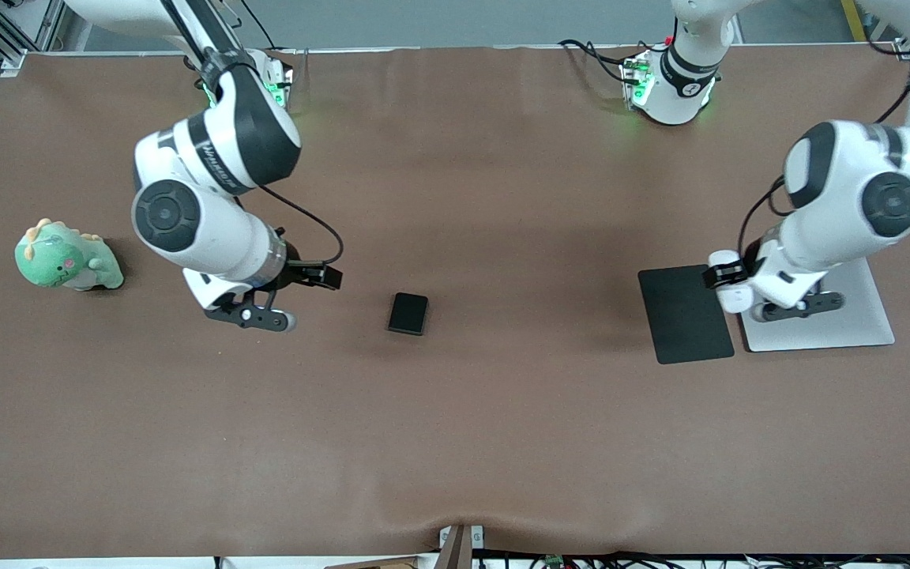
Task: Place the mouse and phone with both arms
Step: 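Lower the mouse onto the pad while the right gripper grasps the phone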
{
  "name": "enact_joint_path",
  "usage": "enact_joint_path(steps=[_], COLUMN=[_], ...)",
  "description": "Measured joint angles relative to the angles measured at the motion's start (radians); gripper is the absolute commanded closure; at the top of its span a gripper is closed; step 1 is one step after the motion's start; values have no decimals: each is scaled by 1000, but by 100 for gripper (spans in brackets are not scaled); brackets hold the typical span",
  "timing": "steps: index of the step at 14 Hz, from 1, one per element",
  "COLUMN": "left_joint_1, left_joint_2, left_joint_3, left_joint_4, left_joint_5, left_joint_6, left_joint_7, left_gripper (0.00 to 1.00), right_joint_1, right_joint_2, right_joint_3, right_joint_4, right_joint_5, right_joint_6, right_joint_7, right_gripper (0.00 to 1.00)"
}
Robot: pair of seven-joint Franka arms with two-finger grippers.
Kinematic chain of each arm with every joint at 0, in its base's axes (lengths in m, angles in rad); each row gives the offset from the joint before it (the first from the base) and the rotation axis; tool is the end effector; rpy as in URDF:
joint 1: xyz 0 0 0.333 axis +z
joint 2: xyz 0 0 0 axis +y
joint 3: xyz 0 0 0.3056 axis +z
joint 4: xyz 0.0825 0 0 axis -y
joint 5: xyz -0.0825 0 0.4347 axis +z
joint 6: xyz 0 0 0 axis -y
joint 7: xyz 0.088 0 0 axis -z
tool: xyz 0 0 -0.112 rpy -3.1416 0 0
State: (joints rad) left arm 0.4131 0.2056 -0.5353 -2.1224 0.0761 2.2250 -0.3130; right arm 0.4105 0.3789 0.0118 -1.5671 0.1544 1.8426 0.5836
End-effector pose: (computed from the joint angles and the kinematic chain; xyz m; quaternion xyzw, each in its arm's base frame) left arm 0.5896 -0.0705 0.2730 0.9964 0.0737 -0.0401 0.0147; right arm 0.6342 0.2983 0.3844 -0.9903 0.1049 0.0815 0.0411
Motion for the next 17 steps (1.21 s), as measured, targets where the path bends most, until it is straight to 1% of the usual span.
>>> enact_joint_path(steps=[1, 3, 6, 9, 10, 11, 13, 15, 16, 17], left_joint_1=[-1, 0, 21, 51, 52, 52, 51, 51, 51, 51], left_joint_2=[30, 102, 197, 264, 284, 309, 336, 345, 343, 338], left_joint_3=[0, 2, 7, 9, 8, 8, 7, 7, 6, 3], left_joint_4=[-45, -81, -77, -55, -42, -23, -2, 25, 53, 94], left_joint_5=[10, 62, 145, 214, 242, 287, 322, 332, 334, 336], left_joint_6=[75, 166, 262, 291, 292, 292, 292, 276, 236, 166], left_joint_7=[0, -2, -7, -13, -32, -62, -75, -75, -75, -74], left_gripper=[82, 82, 81, 80, 65, 1, 0, 0, 0, 0], right_joint_1=[14, 40, 81, 112, 119, 126, 129, 131, 135, 142], right_joint_2=[15, 57, 142, 212, 228, 244, 256, 265, 272, 283], right_joint_3=[0, 0, 0, 0, 0, 0, 0, 0, 0, 0], right_joint_4=[0, -2, -3, -3, -3, -3, -2, -2, -2, -2], right_joint_5=[0, 0, 0, 0, 0, 0, 0, 0, 0, 0], right_joint_6=[21, 74, 192, 285, 304, 320, 325, 338, 354, 371], right_joint_7=[9, 27, 72, 95, 109, 125, 134, 135, 139, 150], right_gripper=[0, 0, 0, 0, 0, 0, 0, 0, 0, 0])
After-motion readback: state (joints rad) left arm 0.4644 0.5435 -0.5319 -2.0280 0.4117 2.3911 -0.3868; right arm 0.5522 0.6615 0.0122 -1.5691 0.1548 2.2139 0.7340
